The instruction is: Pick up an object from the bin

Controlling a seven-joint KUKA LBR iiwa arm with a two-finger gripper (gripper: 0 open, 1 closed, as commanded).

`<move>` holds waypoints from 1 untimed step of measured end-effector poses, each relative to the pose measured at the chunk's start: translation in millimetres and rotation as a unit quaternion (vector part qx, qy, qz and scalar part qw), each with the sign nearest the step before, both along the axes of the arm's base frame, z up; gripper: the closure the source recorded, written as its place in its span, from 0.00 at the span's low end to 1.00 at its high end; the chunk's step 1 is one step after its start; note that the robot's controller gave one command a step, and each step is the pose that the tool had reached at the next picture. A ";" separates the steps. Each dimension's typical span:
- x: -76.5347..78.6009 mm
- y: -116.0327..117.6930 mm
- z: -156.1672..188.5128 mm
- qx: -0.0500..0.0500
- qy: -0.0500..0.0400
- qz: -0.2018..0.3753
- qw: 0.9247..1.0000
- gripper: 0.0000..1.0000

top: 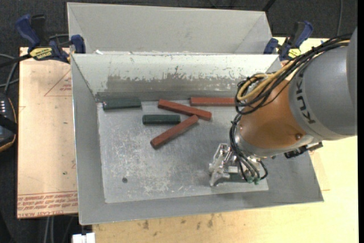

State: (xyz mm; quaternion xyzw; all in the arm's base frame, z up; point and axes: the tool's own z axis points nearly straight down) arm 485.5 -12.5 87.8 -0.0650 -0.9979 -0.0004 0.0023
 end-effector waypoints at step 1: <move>-0.8 0.1 30.1 0.000 0.001 0.000 1.000 1.00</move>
Offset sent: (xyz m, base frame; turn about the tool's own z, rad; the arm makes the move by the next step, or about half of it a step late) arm -0.0001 0.0001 0.0030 0.0000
